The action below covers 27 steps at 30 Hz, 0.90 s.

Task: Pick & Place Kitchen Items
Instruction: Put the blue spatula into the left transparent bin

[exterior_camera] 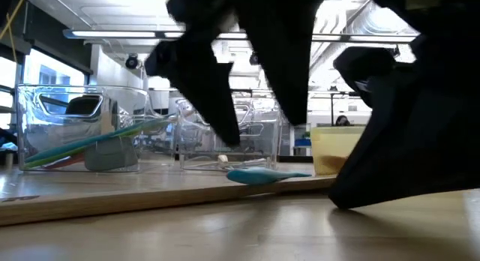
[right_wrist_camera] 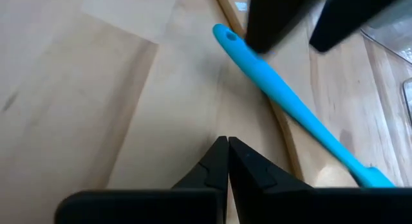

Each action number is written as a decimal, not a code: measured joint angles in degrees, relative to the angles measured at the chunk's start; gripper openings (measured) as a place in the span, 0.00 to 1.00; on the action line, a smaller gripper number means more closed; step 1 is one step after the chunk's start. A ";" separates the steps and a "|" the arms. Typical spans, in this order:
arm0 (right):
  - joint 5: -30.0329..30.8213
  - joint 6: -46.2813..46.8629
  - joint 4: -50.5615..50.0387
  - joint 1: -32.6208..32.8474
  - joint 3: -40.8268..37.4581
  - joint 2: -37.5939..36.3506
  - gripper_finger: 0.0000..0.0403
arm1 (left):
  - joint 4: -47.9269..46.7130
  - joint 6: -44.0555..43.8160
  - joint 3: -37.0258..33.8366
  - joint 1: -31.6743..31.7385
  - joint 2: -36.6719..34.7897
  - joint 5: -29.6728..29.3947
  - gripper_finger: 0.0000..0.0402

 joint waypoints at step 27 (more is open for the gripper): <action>1.59 3.46 0.00 2.37 0.04 -0.07 0.01 | 0.19 -4.74 0.29 2.51 6.23 7.89 0.58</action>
